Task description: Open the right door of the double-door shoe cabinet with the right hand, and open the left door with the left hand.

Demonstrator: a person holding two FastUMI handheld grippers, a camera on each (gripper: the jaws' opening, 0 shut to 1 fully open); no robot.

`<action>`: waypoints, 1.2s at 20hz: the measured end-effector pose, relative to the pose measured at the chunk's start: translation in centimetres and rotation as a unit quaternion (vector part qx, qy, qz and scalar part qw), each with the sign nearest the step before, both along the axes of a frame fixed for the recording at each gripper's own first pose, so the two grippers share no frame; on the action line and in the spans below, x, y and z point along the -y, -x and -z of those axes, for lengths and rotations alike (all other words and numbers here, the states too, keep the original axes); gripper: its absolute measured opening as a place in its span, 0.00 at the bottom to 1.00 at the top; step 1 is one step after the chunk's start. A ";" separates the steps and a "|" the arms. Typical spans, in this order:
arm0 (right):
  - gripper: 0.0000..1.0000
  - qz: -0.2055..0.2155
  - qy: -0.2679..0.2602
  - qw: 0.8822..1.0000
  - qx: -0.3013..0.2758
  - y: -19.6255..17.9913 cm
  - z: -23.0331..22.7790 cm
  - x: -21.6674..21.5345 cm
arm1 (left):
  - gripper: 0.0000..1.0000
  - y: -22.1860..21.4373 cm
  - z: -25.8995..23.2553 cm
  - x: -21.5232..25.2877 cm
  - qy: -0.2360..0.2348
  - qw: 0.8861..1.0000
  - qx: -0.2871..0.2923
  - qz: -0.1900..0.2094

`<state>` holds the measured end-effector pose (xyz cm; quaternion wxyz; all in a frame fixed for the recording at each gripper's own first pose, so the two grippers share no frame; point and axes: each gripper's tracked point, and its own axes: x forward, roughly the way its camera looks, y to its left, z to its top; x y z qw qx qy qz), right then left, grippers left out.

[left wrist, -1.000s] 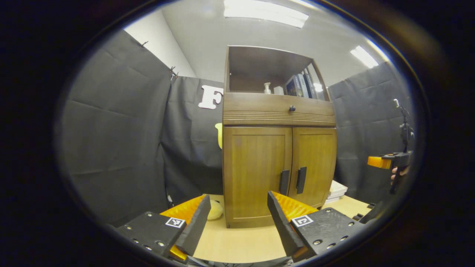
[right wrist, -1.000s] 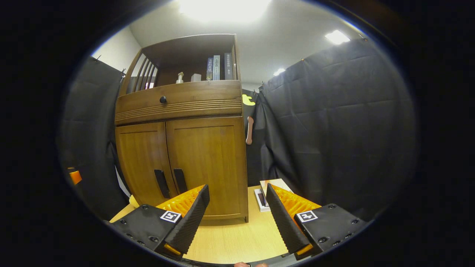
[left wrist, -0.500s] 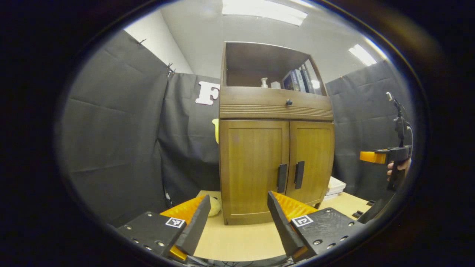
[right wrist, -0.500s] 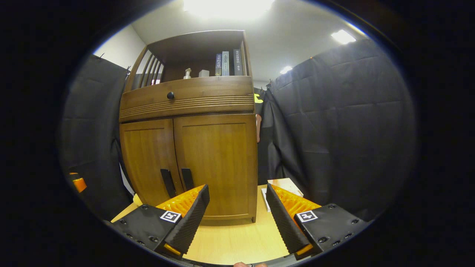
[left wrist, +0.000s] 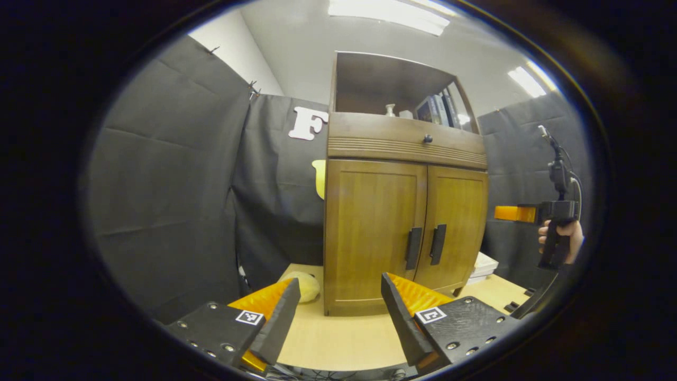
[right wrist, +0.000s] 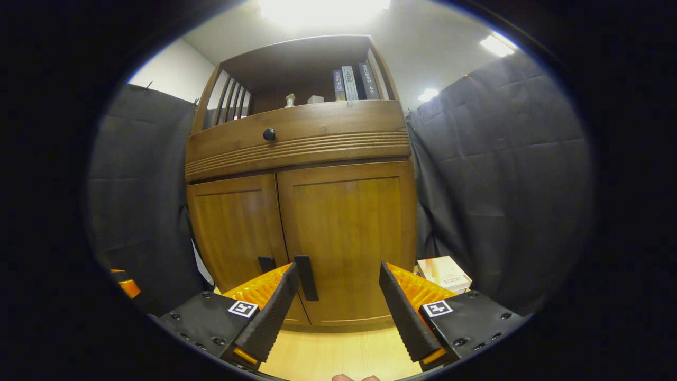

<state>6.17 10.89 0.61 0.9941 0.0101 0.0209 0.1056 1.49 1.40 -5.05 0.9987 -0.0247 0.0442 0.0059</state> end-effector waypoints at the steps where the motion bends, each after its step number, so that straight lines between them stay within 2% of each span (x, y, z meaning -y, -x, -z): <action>1: 0.94 -0.003 -0.001 1.000 0.001 -0.7 0.0 -0.5 | 0.89 0.0 0.1 -0.4 -0.002 1.000 -0.001 -0.006; 7: 0.94 -0.028 -0.005 1.000 -0.011 -5.0 1.1 -4.0 | 0.88 -0.5 1.5 -1.6 -0.008 0.999 -0.022 -0.038; 14: 0.95 -0.054 0.012 0.997 -0.045 -9.7 4.5 -7.7 | 0.89 -2.2 2.2 -2.4 0.027 0.997 -0.037 -0.070; 22: 0.97 -0.047 0.024 0.996 -0.072 -14.2 8.4 -9.1 | 0.89 -6.4 3.5 -2.3 0.024 0.995 -0.053 -0.084; 23: 0.94 -0.046 0.026 0.996 -0.075 -14.6 9.0 -9.3 | 0.89 -6.9 3.5 -2.2 0.026 0.995 -0.055 -0.083; 24: 0.97 -0.044 0.028 0.996 -0.079 -14.9 9.4 -9.5 | 0.89 -7.6 3.7 -2.2 0.028 0.995 -0.057 -0.082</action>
